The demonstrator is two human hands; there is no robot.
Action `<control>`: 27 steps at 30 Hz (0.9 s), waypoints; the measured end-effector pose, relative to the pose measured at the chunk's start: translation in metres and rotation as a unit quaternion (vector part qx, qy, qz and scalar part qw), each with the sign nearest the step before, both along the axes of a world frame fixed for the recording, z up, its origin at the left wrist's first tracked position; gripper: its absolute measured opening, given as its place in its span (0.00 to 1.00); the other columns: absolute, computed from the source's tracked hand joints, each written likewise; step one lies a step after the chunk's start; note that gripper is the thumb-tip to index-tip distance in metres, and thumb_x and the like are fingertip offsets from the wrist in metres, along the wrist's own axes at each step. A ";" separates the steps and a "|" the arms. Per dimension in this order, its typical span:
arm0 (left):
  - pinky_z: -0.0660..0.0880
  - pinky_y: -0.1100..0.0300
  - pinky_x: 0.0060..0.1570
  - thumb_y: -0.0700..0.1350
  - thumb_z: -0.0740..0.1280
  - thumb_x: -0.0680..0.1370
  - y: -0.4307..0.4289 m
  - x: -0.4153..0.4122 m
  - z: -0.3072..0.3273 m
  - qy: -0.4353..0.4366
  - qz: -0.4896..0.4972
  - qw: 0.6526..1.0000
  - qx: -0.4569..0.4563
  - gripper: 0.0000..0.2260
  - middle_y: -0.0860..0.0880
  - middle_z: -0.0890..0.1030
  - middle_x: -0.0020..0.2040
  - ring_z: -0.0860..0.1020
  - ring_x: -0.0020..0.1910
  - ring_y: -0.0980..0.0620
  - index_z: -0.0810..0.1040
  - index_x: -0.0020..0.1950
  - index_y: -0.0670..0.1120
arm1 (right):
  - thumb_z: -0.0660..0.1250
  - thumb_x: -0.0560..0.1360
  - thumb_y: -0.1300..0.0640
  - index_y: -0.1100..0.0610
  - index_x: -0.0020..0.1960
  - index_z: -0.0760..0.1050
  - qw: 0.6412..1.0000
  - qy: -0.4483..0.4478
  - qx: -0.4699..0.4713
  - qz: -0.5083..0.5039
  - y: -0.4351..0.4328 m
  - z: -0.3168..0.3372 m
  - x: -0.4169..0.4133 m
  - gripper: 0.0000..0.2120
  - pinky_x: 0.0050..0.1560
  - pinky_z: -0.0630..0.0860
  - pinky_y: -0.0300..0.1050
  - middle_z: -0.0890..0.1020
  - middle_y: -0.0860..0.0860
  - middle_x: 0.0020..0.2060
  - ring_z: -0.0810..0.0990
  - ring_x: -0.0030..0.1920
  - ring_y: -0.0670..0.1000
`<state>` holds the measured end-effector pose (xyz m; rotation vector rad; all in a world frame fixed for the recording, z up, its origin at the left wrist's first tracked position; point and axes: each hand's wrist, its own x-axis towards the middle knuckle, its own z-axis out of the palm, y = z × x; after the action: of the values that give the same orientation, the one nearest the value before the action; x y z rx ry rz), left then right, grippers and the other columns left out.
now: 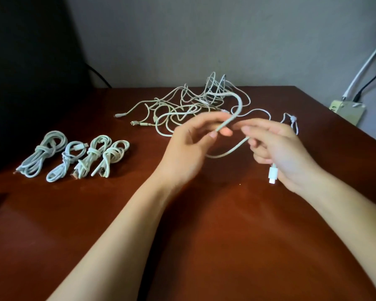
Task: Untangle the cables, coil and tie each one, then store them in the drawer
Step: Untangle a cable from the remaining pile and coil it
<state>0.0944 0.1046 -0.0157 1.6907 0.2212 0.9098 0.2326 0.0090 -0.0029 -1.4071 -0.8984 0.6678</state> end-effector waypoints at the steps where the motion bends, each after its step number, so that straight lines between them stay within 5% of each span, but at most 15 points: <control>1: 0.70 0.66 0.57 0.31 0.60 0.77 -0.002 0.001 -0.001 0.028 -0.006 0.999 0.037 0.15 0.51 0.82 0.43 0.78 0.48 0.60 0.78 0.55 0.47 | 0.61 0.79 0.58 0.55 0.44 0.82 0.999 0.040 0.008 0.010 0.000 0.002 0.001 0.11 0.24 0.49 0.38 0.66 0.48 0.26 0.56 0.20 0.42; 5: 0.70 0.64 0.56 0.28 0.60 0.77 -0.005 0.004 -0.006 0.098 -0.024 0.988 0.113 0.17 0.49 0.81 0.43 0.78 0.48 0.59 0.79 0.55 0.46 | 0.59 0.72 0.40 0.58 0.47 0.81 0.996 0.082 0.002 0.041 -0.003 0.007 0.001 0.23 0.25 0.48 0.38 0.59 0.48 0.25 0.54 0.20 0.42; 8: 0.71 0.63 0.55 0.29 0.61 0.77 -0.005 0.002 -0.005 0.111 -0.025 0.990 0.087 0.15 0.47 0.82 0.45 0.78 0.48 0.57 0.81 0.53 0.46 | 0.59 0.80 0.49 0.55 0.46 0.82 0.994 -0.107 0.011 -0.021 -0.004 0.006 -0.004 0.15 0.26 0.54 0.34 0.63 0.43 0.21 0.61 0.20 0.42; 11: 0.73 0.67 0.54 0.32 0.62 0.78 -0.007 0.000 -0.001 0.108 -0.016 0.994 0.002 0.10 0.47 0.82 0.46 0.79 0.47 0.58 0.82 0.50 0.41 | 0.59 0.80 0.52 0.50 0.45 0.80 0.933 -0.351 0.045 -0.069 -0.005 -0.001 -0.007 0.12 0.30 0.60 0.33 0.72 0.43 0.22 0.69 0.26 0.42; 16: 0.73 0.60 0.48 0.47 0.52 0.84 0.004 0.002 0.000 0.109 0.058 0.973 -0.195 0.16 0.49 0.83 0.42 0.79 0.40 0.53 0.79 0.49 0.45 | 0.60 0.80 0.59 0.59 0.48 0.81 0.865 -0.480 0.140 -0.044 -0.010 -0.001 -0.010 0.11 0.33 0.63 0.26 0.76 0.36 0.28 0.71 0.30 0.36; 19: 0.74 0.58 0.50 0.55 0.49 0.83 0.011 -0.002 0.003 0.095 0.029 0.941 -0.324 0.22 0.49 0.84 0.41 0.80 0.41 0.52 0.78 0.53 0.44 | 0.61 0.80 0.56 0.61 0.50 0.83 0.764 -0.612 0.200 -0.028 -0.013 0.002 -0.013 0.13 0.28 0.67 0.38 0.79 0.50 0.31 0.68 0.27 0.46; 21: 0.73 0.54 0.57 0.59 0.48 0.82 0.014 -0.005 0.006 0.079 -0.022 0.923 -0.377 0.25 0.44 0.83 0.50 0.80 0.49 0.48 0.76 0.59 0.41 | 0.62 0.80 0.56 0.60 0.49 0.84 0.699 -0.676 0.233 -0.021 -0.014 0.002 -0.017 0.13 0.28 0.62 0.38 0.73 0.50 0.29 0.63 0.26 0.49; 24: 0.73 0.54 0.58 0.54 0.54 0.82 0.013 -0.010 0.010 0.064 -0.034 0.917 -0.393 0.20 0.44 0.83 0.53 0.80 0.49 0.48 0.74 0.60 0.40 | 0.64 0.80 0.55 0.58 0.48 0.84 0.647 -0.719 0.254 0.004 -0.014 -0.001 -0.027 0.11 0.31 0.58 0.38 0.66 0.49 0.30 0.56 0.32 0.46; 27: 0.74 0.59 0.52 0.39 0.57 0.81 0.015 -0.012 0.009 0.050 -0.008 0.936 -0.348 0.09 0.49 0.84 0.46 0.80 0.40 0.54 0.77 0.55 0.42 | 0.64 0.80 0.54 0.58 0.47 0.84 0.644 -0.725 0.246 0.007 -0.013 -0.004 -0.028 0.12 0.28 0.60 0.39 0.70 0.51 0.28 0.57 0.30 0.47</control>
<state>0.0827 0.1194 -0.0065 1.0704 0.5296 0.6248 0.2048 -0.0036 -0.0072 -1.2119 -2.1023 -0.9422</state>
